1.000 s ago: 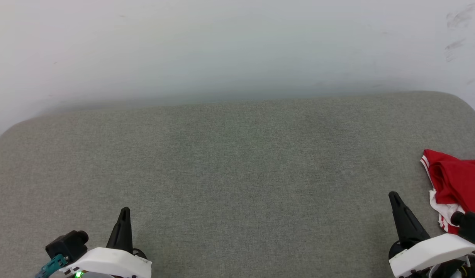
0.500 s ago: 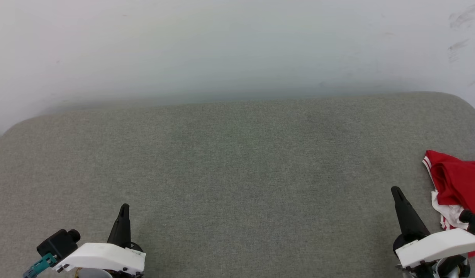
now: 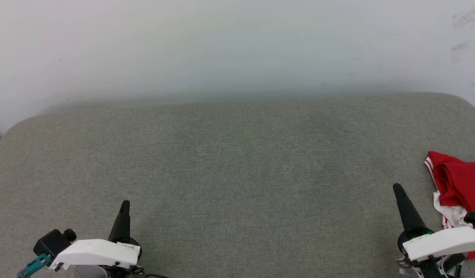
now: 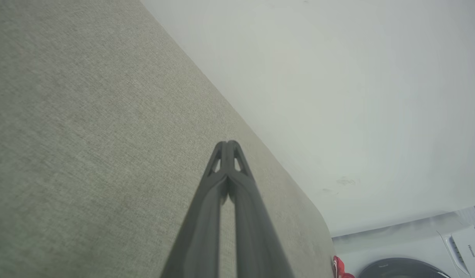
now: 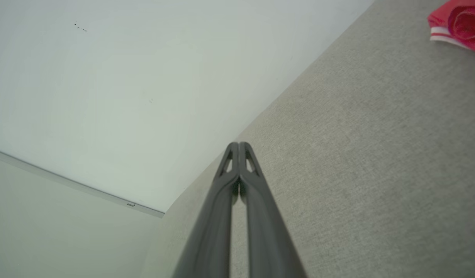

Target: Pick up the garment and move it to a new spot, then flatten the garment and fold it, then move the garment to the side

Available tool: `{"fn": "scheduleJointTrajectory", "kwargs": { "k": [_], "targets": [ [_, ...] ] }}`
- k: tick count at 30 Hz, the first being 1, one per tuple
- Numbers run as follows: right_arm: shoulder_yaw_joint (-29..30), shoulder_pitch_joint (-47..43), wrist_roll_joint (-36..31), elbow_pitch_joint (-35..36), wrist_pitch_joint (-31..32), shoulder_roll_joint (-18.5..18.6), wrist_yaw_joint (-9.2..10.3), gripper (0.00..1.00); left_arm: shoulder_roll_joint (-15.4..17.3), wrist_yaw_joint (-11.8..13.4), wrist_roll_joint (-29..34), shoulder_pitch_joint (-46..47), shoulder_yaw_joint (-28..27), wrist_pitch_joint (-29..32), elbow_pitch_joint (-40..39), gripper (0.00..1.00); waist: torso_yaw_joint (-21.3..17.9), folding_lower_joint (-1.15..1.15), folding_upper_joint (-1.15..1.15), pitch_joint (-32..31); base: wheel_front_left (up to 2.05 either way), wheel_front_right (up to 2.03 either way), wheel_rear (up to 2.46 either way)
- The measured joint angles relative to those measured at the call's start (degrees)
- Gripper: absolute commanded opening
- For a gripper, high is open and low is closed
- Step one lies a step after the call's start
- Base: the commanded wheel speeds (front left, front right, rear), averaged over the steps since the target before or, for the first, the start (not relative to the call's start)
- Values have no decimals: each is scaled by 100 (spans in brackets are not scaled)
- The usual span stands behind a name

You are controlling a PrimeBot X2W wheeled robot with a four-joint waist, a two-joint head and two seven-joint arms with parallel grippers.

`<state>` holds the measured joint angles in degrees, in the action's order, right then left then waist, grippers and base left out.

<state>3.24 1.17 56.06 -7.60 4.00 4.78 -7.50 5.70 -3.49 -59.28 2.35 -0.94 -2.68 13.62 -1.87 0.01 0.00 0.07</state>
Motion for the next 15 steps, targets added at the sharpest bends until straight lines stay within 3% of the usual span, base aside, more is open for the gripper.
{"fn": "scheduleJointTrajectory", "kwargs": {
  "k": [15],
  "targets": [
    [88, 113, 944, -172, 58, -44, 0, 0, -75, -90, -849, 67, -149, 243, 9, 0, 39, 0, 0, 2, 0, 0, 0]
  ]
}}
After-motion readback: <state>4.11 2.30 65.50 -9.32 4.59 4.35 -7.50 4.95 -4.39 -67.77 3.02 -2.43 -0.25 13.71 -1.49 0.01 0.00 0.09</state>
